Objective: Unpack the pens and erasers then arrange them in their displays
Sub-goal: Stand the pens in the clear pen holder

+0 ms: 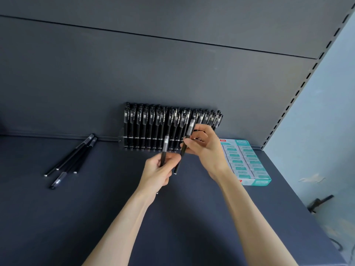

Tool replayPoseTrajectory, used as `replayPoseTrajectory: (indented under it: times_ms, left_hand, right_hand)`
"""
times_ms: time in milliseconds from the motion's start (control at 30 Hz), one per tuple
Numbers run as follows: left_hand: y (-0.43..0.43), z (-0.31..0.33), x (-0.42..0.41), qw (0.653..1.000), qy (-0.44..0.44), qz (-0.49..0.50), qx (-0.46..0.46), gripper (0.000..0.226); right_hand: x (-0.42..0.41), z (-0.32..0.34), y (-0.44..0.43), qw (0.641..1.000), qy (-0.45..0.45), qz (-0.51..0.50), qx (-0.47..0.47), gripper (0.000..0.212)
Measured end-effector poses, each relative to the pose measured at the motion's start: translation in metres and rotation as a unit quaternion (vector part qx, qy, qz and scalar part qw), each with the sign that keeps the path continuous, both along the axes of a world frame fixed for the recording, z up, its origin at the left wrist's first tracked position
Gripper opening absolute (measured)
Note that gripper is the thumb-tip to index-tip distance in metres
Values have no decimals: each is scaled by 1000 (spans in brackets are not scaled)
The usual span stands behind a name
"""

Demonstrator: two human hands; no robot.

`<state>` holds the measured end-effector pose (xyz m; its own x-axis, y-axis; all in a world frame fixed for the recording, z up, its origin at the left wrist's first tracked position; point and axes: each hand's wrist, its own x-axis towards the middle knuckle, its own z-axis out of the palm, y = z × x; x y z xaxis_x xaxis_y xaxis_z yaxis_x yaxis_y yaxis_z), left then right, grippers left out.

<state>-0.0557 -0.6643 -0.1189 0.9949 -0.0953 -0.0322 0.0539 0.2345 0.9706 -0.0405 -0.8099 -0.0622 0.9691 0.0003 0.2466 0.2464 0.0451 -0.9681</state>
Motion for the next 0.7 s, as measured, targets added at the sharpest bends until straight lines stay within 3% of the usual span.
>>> replayPoseTrajectory:
  times_ms: [100, 267, 400, 467, 700]
  left_hand:
    - [-1, 1, -1, 1000, 5, -19, 6, 24]
    - [-3, -1, 1, 1000, 8, 8, 19, 23]
    - [-5, -3, 6, 998, 24, 54, 2, 23]
    - [-4, -3, 7, 999, 17, 49, -7, 23]
    - [-3, -5, 6, 999, 6, 29, 19, 27]
  right_hand:
    - [4, 0, 0, 999, -22, -26, -9, 48]
    - [12, 7, -4, 990, -89, -96, -45, 40]
    - [28, 19, -8, 953, -160, -217, -136, 51]
    - [37, 17, -9, 941, -171, -248, -155, 44]
    - [55, 2, -7, 933, -180, -254, -182, 38]
